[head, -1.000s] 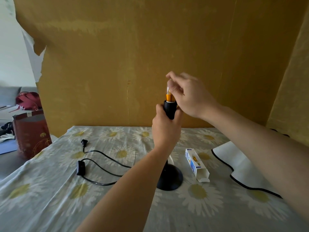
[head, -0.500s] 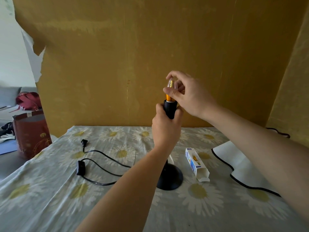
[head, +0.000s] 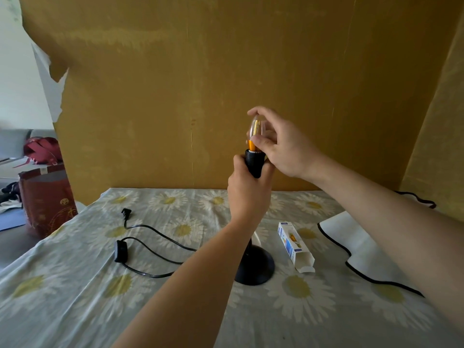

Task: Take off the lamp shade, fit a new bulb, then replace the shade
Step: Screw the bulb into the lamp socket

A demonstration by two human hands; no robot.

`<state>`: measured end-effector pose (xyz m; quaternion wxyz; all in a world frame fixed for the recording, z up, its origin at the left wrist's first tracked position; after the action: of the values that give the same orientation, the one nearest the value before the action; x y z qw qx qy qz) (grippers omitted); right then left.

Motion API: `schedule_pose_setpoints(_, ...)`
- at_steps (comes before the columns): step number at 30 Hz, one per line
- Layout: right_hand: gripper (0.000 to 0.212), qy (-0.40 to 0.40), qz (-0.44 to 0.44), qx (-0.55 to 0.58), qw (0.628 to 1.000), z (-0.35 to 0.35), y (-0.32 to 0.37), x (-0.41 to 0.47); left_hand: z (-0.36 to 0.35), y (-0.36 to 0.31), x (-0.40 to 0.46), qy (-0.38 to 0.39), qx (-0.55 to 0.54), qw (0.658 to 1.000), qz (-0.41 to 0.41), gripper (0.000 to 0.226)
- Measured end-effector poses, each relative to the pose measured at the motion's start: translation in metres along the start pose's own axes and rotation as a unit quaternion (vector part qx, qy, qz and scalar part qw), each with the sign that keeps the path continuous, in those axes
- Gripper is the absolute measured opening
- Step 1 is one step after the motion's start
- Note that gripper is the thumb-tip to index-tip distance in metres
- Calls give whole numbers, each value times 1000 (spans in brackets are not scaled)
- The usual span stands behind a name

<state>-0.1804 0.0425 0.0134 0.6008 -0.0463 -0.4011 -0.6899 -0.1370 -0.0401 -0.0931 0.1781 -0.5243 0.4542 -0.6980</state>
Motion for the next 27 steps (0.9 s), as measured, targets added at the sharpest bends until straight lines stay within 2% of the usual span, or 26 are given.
schedule_pose_setpoints(8, 43, -50, 6, -2, 999, 0, 0, 0, 0, -2, -1, -4, 7, 1000, 4, 33)
schedule_pose_setpoints(11, 55, -52, -5, 14, 999, 0, -1, 2, 0, -2, -1, -4, 6, 1000, 5, 33)
schedule_pose_setpoints(14, 69, -19, -40, 45, 998, -1, -6, 3, -1, -3, -2, -5, 16, 1000, 3, 31)
schedule_pose_setpoints(16, 58, 29, -56, 82, 995, -4, -10, 0, -1, -3, -3, -5, 13, 1000, 3, 30)
schedule_pose_setpoints(19, 36, 74, -63, 199, 975, -5, -13, -4, 0, -2, -2, -3, 6, 1000, 4, 31)
schedule_pose_setpoints(21, 29, 75, -66, 222, 970, -3, -14, -3, 0, -2, -3, -2, 6, 1000, 1, 31)
schedule_pose_setpoints(27, 20, 33, -66, 201, 977, -3, -16, -1, 0, -2, -2, -9, 7, 1000, 2, 29)
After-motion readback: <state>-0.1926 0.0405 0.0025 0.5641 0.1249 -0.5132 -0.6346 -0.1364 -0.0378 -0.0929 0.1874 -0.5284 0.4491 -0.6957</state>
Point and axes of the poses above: each hand's wrist, its own x-axis towards the middle knuckle, its own z-axis out of the back of the hand, y = z × x, the point moved 2 cm from there along x, towards the middle knuckle, and after that the axes turned 5 degrees about y, right-handed, at the moved point
